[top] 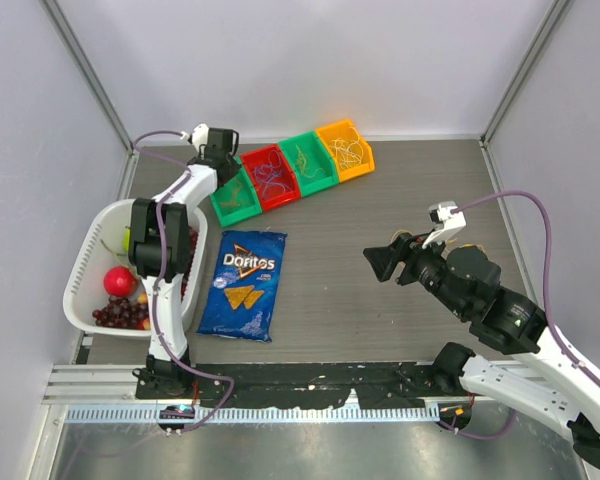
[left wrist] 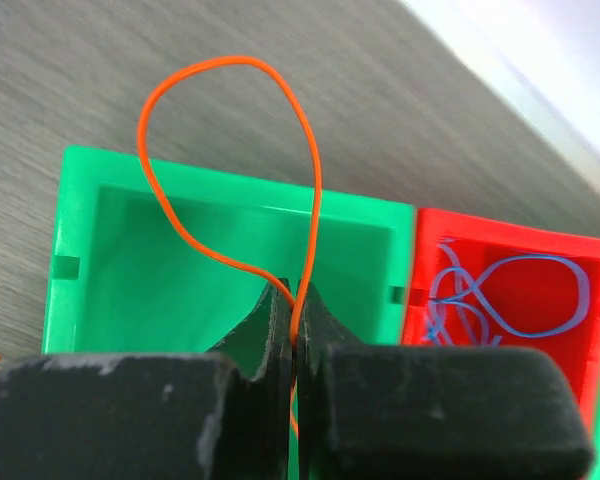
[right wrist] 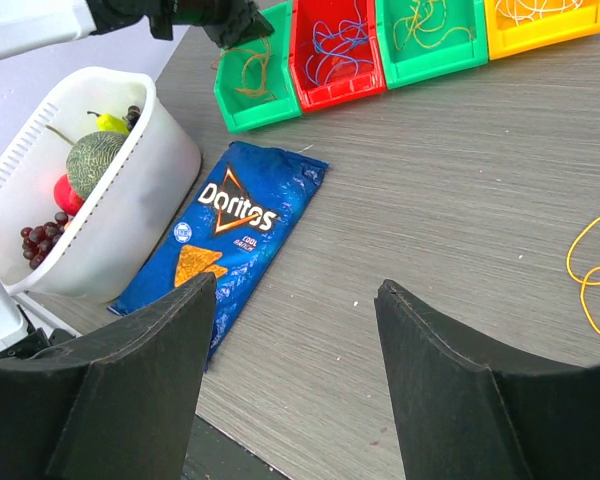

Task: Untangle the cables

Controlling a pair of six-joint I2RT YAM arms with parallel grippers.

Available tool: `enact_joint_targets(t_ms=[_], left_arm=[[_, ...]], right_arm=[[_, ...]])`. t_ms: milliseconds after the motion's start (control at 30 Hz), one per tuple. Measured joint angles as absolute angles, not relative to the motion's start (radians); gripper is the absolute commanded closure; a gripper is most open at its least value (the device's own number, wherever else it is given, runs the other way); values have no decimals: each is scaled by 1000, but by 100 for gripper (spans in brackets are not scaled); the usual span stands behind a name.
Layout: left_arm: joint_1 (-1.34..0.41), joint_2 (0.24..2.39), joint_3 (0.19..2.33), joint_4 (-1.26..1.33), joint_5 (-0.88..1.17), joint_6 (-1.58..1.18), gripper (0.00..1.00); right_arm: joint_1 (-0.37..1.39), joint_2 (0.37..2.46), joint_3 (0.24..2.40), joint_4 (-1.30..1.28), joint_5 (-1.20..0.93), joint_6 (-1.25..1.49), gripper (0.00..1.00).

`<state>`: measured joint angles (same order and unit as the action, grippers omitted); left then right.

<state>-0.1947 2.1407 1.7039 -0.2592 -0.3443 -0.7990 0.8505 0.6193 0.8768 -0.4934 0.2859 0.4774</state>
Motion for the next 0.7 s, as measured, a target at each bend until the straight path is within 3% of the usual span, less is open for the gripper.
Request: enact_joint_targets(t_ms=[600,700], left_arm=[[-172,2197,1714,-344,-260,-889,100],[-172,2197,1711,-345,-253,-888,87]], right_arm=[[850,629,877,-486,285,478,30],[850,629,876,-486,285,478,30]])
